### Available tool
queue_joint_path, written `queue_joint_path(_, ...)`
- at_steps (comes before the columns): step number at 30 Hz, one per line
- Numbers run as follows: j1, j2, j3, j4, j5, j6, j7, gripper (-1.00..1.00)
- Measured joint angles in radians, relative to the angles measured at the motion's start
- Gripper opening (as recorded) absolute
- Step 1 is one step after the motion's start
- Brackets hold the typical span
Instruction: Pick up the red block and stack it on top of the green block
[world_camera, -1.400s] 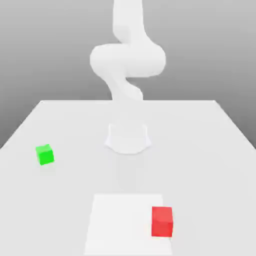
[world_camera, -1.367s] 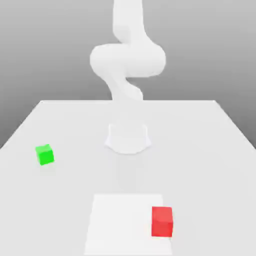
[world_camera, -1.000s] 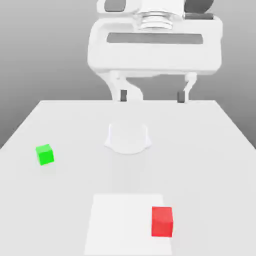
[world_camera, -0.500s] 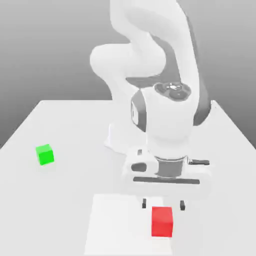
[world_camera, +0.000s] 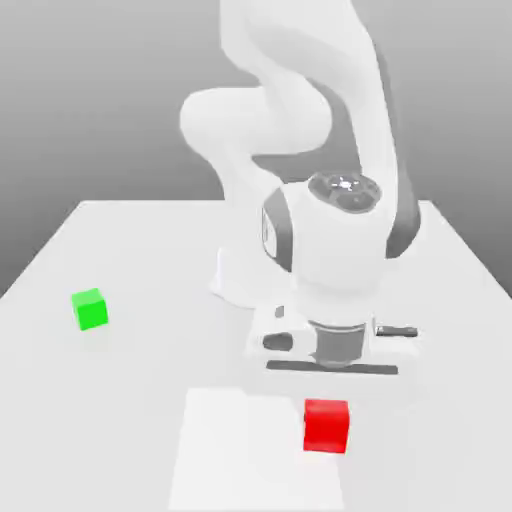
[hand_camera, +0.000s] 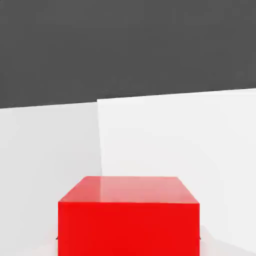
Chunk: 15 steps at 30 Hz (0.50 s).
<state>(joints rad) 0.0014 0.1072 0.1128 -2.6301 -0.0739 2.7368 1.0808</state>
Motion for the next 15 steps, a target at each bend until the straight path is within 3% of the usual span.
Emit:
queue_joint_path(7, -0.298, -0.134, -0.152, -0.089, -0.125, -0.037, -0.024, -1.00)
queue_joint_path(15, -0.535, -0.280, -0.332, -0.196, -0.211, -0.067, -0.094, -1.00)
